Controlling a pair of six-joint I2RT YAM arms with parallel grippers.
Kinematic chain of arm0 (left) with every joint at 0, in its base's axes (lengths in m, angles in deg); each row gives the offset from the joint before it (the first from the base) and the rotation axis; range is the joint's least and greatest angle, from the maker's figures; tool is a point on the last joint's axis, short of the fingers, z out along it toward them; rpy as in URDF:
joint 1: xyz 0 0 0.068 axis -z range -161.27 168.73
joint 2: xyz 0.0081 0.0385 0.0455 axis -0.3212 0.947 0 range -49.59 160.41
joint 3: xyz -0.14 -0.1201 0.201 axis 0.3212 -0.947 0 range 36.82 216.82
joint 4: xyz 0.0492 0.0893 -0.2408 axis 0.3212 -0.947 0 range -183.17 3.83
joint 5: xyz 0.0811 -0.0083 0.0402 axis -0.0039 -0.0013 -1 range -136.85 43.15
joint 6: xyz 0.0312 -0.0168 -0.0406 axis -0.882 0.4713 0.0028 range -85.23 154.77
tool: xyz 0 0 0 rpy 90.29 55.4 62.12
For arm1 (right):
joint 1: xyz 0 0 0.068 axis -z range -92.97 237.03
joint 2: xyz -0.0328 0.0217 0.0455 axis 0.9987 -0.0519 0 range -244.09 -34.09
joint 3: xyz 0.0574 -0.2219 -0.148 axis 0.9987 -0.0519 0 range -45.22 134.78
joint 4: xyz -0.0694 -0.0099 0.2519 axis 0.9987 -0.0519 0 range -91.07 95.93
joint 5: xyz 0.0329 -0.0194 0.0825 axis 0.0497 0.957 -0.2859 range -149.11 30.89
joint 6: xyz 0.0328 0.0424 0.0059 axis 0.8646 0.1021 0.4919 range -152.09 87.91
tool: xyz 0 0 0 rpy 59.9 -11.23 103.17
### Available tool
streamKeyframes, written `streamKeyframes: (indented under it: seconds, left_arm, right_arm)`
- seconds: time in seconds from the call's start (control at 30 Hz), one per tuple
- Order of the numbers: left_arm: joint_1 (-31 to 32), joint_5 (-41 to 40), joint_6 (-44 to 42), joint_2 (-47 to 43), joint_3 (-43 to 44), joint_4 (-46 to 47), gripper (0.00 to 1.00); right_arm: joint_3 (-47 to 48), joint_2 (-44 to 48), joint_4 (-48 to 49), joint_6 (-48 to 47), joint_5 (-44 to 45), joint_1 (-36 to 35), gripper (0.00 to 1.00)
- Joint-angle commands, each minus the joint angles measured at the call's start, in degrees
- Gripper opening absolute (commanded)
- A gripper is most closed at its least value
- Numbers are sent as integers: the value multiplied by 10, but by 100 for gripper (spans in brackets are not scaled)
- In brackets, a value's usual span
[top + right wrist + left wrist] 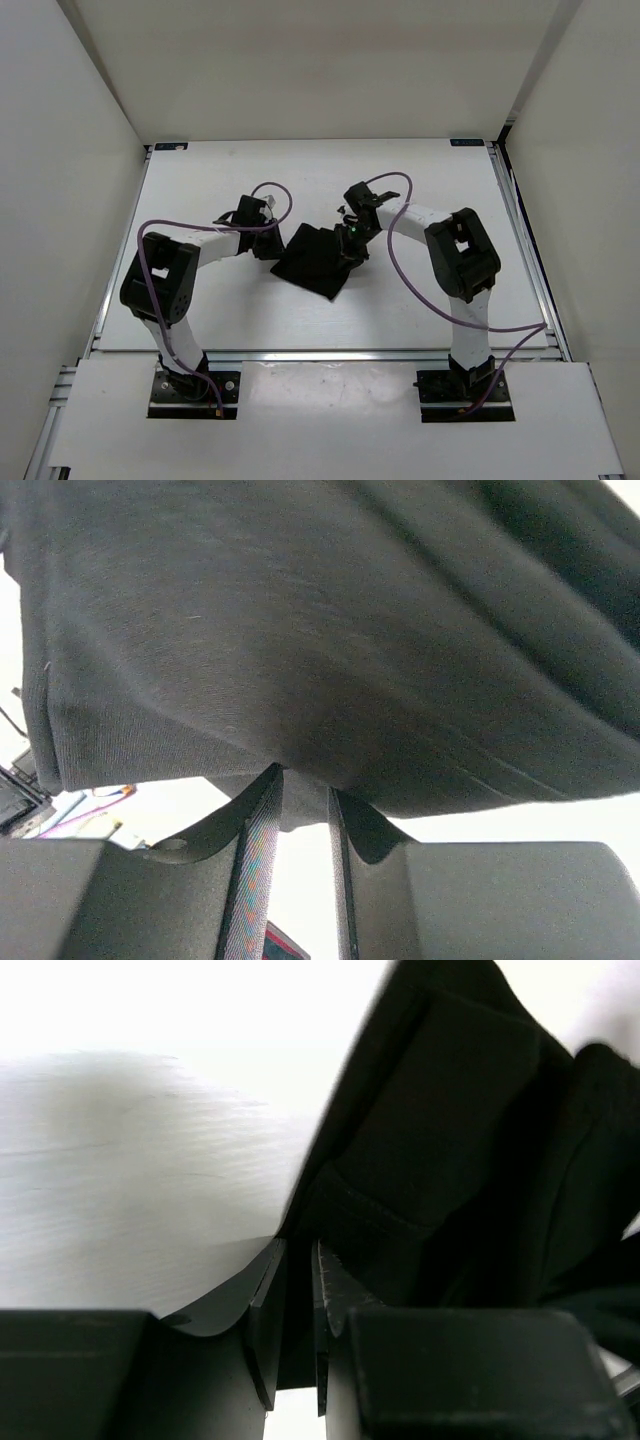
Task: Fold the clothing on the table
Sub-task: Fold the skirt
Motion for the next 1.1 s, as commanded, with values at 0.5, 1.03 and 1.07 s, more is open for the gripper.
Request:
streamKeyframes:
  seconds: [0.5,1.03,1.07]
  left_arm:
    - [98,86,71,-40,-71,20,26]
    - [38,81,98,-34,-52,37,26]
    - [37,79,101,-36,-53,38,27]
  right_arm:
    - [116,53,-162,-208,119,75,53]
    - [159,33,-181,-193,166,-70,55]
    - [163,27,-183,-187,169,-73,56]
